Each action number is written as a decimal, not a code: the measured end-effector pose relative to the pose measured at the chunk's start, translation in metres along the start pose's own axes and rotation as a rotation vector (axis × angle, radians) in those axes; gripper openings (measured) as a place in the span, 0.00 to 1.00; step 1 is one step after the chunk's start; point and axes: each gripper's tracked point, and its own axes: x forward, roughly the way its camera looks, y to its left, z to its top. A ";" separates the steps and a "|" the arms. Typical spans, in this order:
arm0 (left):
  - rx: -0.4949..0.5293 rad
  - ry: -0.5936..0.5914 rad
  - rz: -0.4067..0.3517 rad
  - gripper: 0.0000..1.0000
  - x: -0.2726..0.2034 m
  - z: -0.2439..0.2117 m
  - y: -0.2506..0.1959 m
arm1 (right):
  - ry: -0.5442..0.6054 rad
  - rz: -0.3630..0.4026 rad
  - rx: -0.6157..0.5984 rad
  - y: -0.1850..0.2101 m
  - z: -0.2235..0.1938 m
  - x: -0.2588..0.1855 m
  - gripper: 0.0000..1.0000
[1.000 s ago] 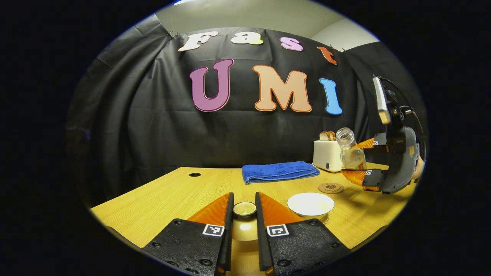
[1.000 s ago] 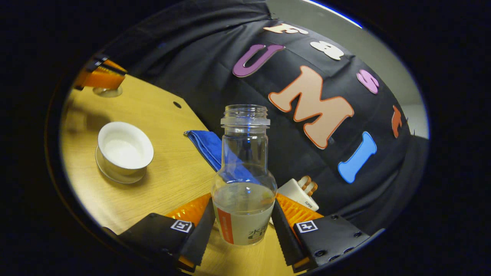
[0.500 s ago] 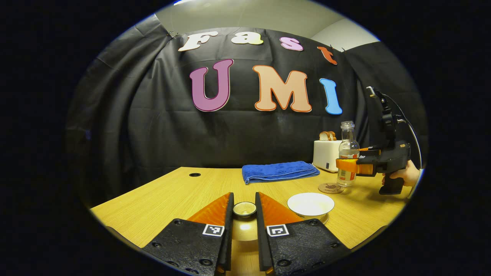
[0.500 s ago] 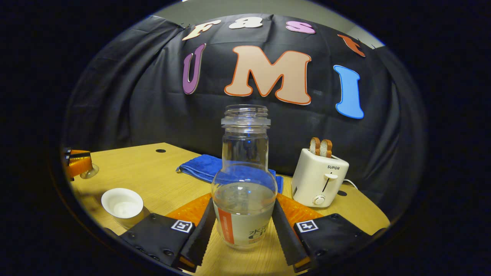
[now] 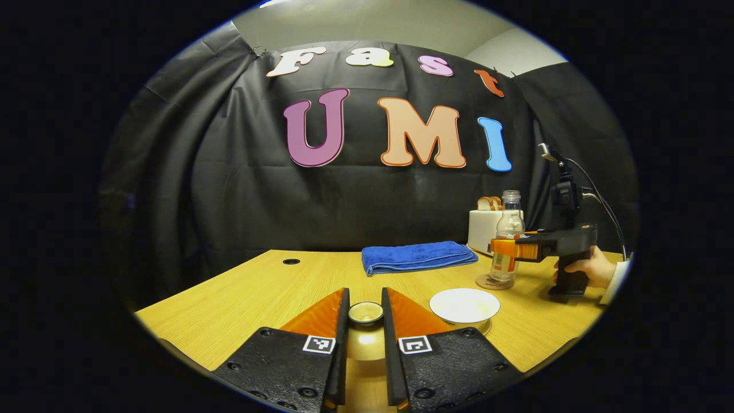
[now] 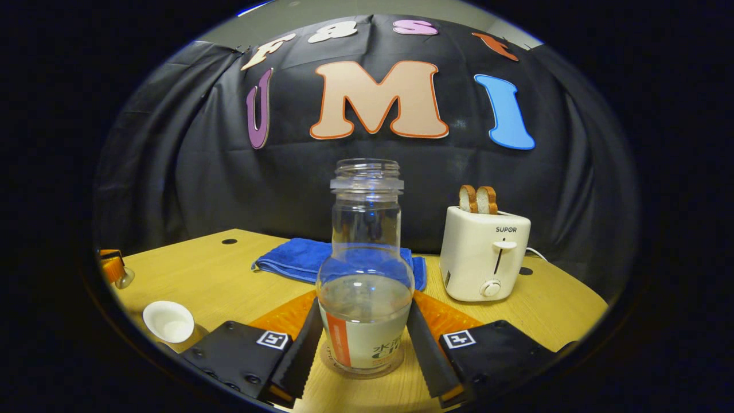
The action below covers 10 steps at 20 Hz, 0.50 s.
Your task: Open the teacup lid with one hand, grasp the water bottle and pour water into the teacup with the other hand; after pouring, place the water bottle on the coaster and then close the teacup lid.
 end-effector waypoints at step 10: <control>0.000 0.001 -0.001 0.26 0.000 -0.001 0.000 | 0.000 0.007 -0.070 0.013 -0.007 0.006 0.81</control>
